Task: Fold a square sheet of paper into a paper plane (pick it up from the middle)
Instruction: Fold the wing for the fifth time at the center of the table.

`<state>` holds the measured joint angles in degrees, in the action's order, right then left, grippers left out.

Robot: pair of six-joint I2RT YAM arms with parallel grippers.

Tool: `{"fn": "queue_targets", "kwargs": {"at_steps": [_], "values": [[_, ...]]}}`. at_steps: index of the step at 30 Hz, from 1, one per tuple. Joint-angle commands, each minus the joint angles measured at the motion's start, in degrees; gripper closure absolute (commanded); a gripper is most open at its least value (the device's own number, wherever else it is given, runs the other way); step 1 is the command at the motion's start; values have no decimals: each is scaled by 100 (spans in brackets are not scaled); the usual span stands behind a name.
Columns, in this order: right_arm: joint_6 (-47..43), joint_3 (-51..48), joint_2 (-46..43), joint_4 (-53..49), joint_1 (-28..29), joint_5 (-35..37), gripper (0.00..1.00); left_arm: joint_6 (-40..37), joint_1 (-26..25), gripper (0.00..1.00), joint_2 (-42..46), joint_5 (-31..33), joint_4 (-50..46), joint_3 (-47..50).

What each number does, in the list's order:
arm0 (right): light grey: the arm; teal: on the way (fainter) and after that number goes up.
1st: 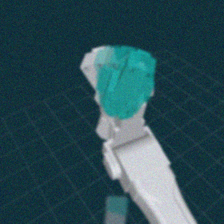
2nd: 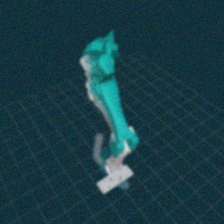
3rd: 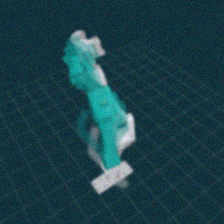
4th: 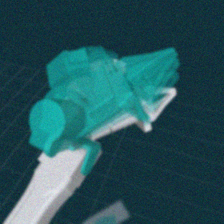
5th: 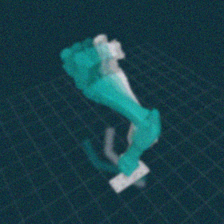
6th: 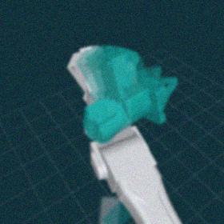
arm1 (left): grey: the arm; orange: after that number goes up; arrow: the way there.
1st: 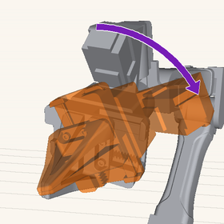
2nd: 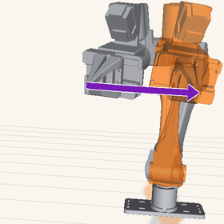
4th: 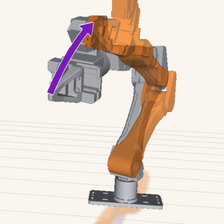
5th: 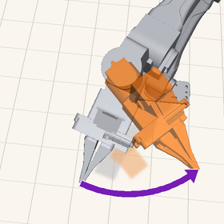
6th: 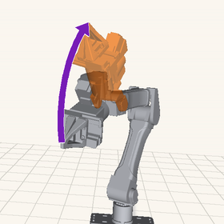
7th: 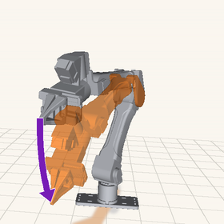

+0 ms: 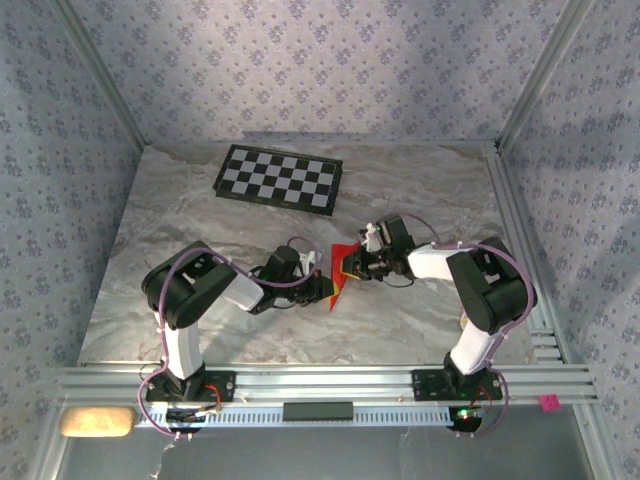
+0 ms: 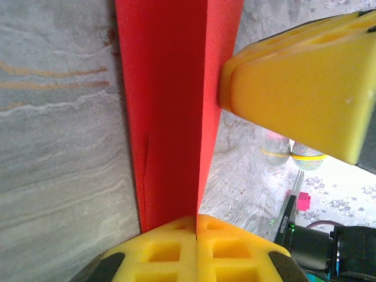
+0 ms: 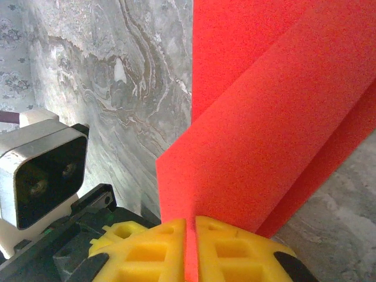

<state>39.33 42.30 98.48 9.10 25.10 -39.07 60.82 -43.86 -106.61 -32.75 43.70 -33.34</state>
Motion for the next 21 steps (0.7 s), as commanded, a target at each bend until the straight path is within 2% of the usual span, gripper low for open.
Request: {"fn": "queue_targets", "kwargs": {"at_steps": [1, 7, 21], "values": [[-89, 132, 34, 21, -19, -130, 87, -37, 61, 100, -307, 208, -892, 117], [-205, 135, -77, -37, 43, -211, 87, 0, 75, 100, -364, 177, -1019, 23], [-218, 279, 290, -75, 51, -37, 87, 166, 102, 100, -409, 240, -1101, 92]]}}
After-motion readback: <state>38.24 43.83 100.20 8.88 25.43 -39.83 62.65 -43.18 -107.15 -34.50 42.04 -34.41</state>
